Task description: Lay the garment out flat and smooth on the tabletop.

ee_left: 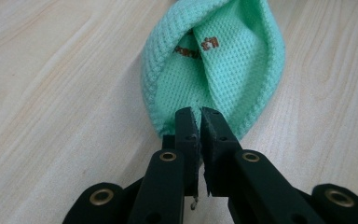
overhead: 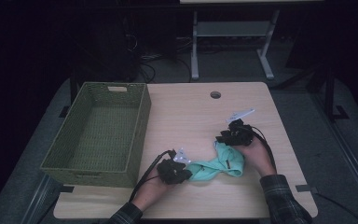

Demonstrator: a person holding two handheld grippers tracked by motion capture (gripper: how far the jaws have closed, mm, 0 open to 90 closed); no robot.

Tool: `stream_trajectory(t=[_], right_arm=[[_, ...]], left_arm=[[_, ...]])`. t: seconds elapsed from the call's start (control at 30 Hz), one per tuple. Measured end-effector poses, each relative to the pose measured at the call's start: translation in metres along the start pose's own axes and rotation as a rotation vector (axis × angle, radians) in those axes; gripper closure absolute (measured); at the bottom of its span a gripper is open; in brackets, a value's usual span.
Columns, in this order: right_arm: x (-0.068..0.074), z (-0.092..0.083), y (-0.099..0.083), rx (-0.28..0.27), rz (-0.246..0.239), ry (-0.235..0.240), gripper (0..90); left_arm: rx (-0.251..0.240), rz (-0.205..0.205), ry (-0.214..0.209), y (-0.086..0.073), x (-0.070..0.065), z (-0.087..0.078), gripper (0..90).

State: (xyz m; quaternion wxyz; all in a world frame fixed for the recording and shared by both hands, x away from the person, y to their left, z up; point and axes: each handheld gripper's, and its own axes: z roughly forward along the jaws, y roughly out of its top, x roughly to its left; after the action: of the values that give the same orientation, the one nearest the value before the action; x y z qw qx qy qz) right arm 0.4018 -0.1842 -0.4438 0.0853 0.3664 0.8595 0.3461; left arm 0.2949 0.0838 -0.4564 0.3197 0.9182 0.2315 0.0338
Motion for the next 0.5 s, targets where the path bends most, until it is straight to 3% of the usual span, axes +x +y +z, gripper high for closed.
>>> stream_trajectory(t=[0.17,0.23,0.33,0.5], right_arm=[[0.003,0.013,-0.002,0.052,-0.023,-0.019,64.0],[0.004,0.017,-0.003,0.067,-0.029,-0.025,72.6],[0.006,0.018,-0.005,0.058,-0.036,-0.039,80.0],[0.008,0.015,-0.004,0.056,-0.052,-0.077,82.4]], left_arm=[[-0.004,-0.007,-0.004,0.000,0.001,0.000,85.2],[-0.004,-0.007,-0.004,0.000,0.000,0.000,85.2],[-0.004,-0.008,-0.005,0.000,0.001,0.000,85.2],[-0.007,-0.017,-0.009,-0.001,0.001,0.000,85.3]])
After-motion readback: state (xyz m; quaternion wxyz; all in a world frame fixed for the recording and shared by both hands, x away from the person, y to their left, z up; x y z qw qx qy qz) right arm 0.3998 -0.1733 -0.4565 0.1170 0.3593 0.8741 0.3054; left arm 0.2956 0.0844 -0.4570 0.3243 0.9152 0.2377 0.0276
